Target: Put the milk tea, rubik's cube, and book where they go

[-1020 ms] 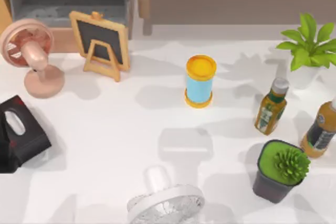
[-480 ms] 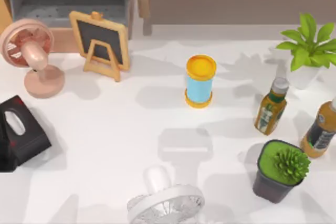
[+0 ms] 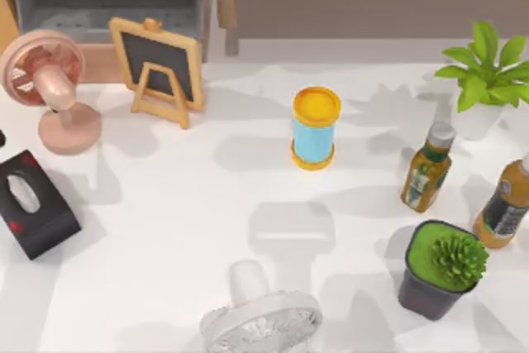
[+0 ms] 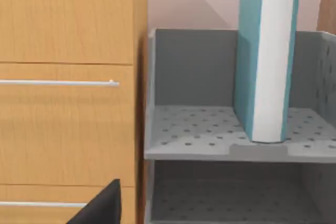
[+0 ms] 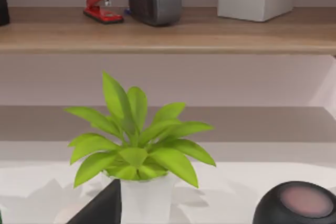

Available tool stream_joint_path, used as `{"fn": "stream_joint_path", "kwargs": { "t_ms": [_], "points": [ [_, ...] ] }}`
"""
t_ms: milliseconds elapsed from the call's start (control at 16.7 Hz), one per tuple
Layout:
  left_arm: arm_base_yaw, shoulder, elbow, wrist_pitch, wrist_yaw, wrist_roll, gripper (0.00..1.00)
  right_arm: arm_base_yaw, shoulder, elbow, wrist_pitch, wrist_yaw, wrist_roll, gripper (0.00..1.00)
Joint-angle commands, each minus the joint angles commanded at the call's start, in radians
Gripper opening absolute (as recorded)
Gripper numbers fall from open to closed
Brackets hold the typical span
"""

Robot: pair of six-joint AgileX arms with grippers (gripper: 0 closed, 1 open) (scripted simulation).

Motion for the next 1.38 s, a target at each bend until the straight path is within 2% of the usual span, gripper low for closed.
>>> {"fn": "stream_joint_path", "kwargs": {
  "t_ms": [480,720,1020,1380],
  "points": [
    [-0.085,0.903,0.509,0.246,-0.069,-0.003,1.0,0.0,0.0,0.0,0.0,0.0,0.0,1.0],
    [-0.121,1.238,0.722,0.353,-0.1,-0.004,1.0,0.0,0.0,0.0,0.0,0.0,0.0,1.0],
    [-0.151,1.432,0.88,0.442,-0.125,-0.005,1.0,0.0,0.0,0.0,0.0,0.0,0.0,1.0],
    [-0.148,1.439,0.886,0.446,-0.125,-0.006,1.0,0.0,0.0,0.0,0.0,0.0,0.0,1.0]
  ]
}}
